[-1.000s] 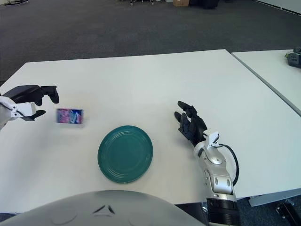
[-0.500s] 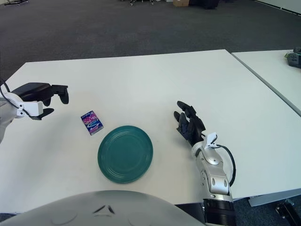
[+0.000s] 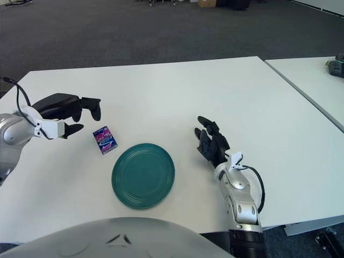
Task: Put the gum into the plate.
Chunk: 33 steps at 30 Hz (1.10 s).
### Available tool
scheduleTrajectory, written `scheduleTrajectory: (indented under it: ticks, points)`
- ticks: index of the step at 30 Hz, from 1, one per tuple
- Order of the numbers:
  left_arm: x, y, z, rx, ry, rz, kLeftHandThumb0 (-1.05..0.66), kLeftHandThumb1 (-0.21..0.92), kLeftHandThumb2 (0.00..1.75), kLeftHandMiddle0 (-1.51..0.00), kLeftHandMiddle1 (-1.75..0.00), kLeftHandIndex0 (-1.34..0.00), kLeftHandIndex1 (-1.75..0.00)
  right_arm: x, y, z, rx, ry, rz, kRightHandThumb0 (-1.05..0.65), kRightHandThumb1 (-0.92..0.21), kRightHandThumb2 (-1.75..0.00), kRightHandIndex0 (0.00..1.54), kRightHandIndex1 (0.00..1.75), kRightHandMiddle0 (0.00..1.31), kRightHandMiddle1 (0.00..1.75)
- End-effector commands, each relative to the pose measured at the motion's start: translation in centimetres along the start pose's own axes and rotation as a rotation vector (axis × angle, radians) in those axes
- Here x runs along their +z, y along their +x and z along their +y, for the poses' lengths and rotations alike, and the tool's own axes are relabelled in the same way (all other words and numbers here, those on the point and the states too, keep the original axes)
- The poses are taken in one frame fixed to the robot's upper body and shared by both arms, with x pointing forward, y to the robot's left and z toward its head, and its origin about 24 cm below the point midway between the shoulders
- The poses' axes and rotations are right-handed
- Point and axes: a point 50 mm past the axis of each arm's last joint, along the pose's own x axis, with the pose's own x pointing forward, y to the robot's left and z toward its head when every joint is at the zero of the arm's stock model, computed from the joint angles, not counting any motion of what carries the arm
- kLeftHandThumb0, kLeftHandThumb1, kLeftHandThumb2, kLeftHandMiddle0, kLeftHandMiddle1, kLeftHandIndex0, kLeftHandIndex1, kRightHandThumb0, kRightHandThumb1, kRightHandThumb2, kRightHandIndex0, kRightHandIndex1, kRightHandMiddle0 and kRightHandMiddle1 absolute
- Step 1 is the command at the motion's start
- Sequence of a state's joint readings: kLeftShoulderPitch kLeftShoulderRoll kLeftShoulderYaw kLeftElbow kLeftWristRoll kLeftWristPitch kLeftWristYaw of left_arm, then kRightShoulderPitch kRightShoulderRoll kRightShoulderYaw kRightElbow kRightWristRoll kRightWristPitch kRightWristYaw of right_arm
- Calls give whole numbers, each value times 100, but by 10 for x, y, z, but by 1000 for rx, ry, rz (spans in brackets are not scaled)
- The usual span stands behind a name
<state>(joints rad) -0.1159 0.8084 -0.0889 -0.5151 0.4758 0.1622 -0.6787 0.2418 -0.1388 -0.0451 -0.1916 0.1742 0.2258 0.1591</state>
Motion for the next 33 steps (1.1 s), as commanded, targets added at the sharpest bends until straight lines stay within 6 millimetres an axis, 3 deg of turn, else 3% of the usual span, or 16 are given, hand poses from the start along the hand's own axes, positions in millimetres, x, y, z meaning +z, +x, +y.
scheduleTrajectory:
  ticks: [1, 13, 17, 19, 20, 22, 25, 29, 33]
  points:
    - [1, 2, 3, -5, 5, -13, 0, 47, 88, -72, -142, -59, -130, -11, -2, 3, -4, 9, 65, -78, -92, -85, 31, 1, 0, 65]
    - [0, 12, 0, -48, 38, -11, 0, 41, 98, -73, -145, -59, -135, -14, -2, 3, -7, 18, 95, -77, -92, -86, 32, 1, 0, 67]
    - [0, 18, -7, -88, 71, -3, 0, 53, 82, -65, -142, -55, -137, -15, -3, 2, -9, 20, 98, -77, -92, -86, 33, 1, 0, 66]
    - [-1, 21, -12, -120, 86, 7, 0, 74, 50, -59, -139, -47, -135, -15, -3, 2, -8, 23, 100, -77, -92, -86, 33, 1, 0, 67]
    - [-1, 22, -13, -132, 92, 11, -9, 74, 45, -53, -130, -43, -130, -15, -3, 2, -8, 24, 101, -77, -92, -85, 33, 1, 0, 67]
    - [-2, 23, -15, -156, 118, 20, -34, 61, 52, -39, -101, -31, -114, -15, -3, 2, -8, 26, 102, -77, -92, -85, 34, 1, 0, 67]
    - [-5, 25, -18, -178, 162, 24, -52, 53, 57, -28, -74, -20, -102, -16, -4, 1, -8, 24, 103, -76, -92, -85, 33, 1, 0, 67]
    - [-9, 25, -24, -185, 218, 18, -66, 55, 52, -24, -44, -8, -95, -16, -4, 1, -12, 21, 102, -76, -92, -86, 33, 1, 0, 67]
    - [-13, 26, -30, -192, 300, -10, -81, 67, 36, -21, -15, -2, -82, -16, -4, 1, -20, 27, 94, -75, -92, -85, 35, 1, 0, 69]
